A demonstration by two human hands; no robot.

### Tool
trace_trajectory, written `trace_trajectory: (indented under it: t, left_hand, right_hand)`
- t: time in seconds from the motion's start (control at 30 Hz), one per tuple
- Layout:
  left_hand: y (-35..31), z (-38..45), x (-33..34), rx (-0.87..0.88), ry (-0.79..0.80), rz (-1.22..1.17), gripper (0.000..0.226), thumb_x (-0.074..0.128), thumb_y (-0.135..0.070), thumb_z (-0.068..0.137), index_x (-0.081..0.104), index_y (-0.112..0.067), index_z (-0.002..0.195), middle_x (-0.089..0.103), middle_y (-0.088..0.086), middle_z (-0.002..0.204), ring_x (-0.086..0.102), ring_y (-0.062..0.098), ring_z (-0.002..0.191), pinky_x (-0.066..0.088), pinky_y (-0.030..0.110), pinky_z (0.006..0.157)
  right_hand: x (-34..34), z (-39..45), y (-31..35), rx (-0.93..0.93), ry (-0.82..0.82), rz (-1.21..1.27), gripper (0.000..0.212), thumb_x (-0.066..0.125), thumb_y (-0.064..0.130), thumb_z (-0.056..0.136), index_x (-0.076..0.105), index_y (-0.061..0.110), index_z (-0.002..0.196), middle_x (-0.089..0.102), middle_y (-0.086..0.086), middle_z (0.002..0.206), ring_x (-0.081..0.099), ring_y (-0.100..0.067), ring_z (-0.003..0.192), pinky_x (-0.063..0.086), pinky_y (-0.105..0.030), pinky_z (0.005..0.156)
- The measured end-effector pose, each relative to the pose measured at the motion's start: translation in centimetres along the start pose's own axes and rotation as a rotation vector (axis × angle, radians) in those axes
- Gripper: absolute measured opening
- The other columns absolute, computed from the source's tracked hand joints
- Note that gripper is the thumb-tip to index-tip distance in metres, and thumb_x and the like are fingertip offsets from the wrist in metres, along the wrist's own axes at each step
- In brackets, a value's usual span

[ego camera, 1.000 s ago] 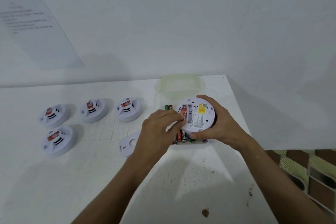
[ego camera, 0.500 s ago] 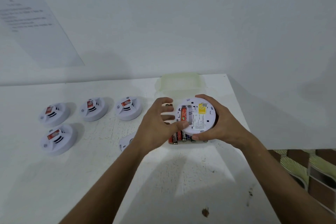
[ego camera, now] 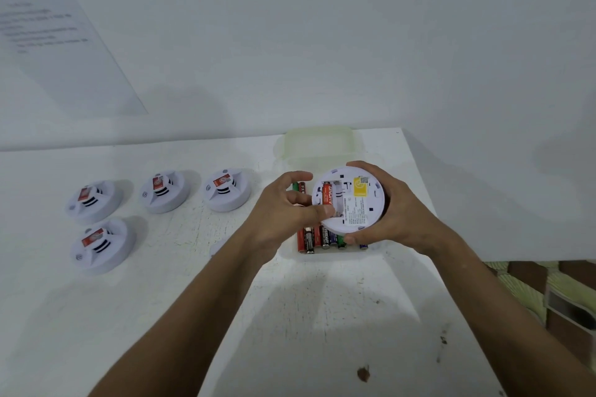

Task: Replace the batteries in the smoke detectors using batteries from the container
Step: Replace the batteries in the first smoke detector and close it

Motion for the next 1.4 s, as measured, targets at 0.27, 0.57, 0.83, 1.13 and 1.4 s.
trace_trajectory:
  t: [0.27,0.57,0.83,1.13,1.4]
  left_hand:
    - [-0.8,0.5,-1.4,0.098,-0.132,0.235,0.038,0.069,-0.04,0.086,0.057,-0.029,0.121,0.072,-0.006,0.102,0.069,0.009,0.086,0.057,0.028,0.073]
    - [4.5,1.3,-2.3,-0.123,-0.011,0.947,0.042,0.069,-0.048,0.08,0.062,-0.042,0.121,0.032,0.004,0.151,0.032,0.026,0.136,0.03,0.049,0.111]
    - [4.2,2.8,-1.3,-0.2,0.049,1.172,0.037,0.069,-0.051,0.081,0.065,-0.04,0.116,0.047,0.001,0.128,0.045,0.029,0.12,0.031,0.051,0.106]
    - [2.8,2.4,-2.6,-0.014,-0.119,0.791,0.016,0.081,-0.038,0.072,0.072,-0.031,0.082,0.066,-0.008,0.116,0.057,0.01,0.1,0.045,0.033,0.091]
    - [-4.3,-2.0,-4.4,0.31,-0.357,0.479,0.019,0.073,-0.026,0.084,0.07,-0.025,0.102,0.069,-0.019,0.082,0.065,-0.006,0.079,0.046,0.009,0.072]
  right_hand:
    - [-1.0,-0.4,-0.5,0.02,-0.034,0.042,0.093,0.09,0.002,0.053,0.051,0.024,0.134,0.063,0.016,0.118,0.059,-0.005,0.114,0.055,-0.022,0.083]
    - [-1.1,-1.5,-1.8,0.057,-0.019,0.051,0.094,0.091,-0.003,0.055,0.05,0.029,0.134,0.063,0.015,0.119,0.06,-0.007,0.111,0.059,-0.027,0.073]
    - [-1.0,-1.6,-2.0,0.068,-0.024,0.021,0.097,0.093,-0.001,0.055,0.048,0.029,0.135,0.063,0.019,0.119,0.058,-0.004,0.114,0.058,-0.024,0.079]
    - [-0.8,-1.5,-1.7,0.063,-0.023,0.004,0.097,0.092,0.001,0.055,0.047,0.029,0.136,0.062,0.021,0.118,0.058,-0.001,0.112,0.056,-0.02,0.078]
    - [1.0,-0.4,-0.2,0.018,0.015,-0.01,0.098,0.092,0.011,0.052,0.046,0.028,0.137,0.062,0.02,0.12,0.058,-0.005,0.115,0.057,-0.025,0.085]
Point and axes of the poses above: each hand's wrist, its own z-axis towards the middle knuckle, its own x-axis out of the palm, y = z × x, the point moved 7 cm from there along z, towards the middle knuckle
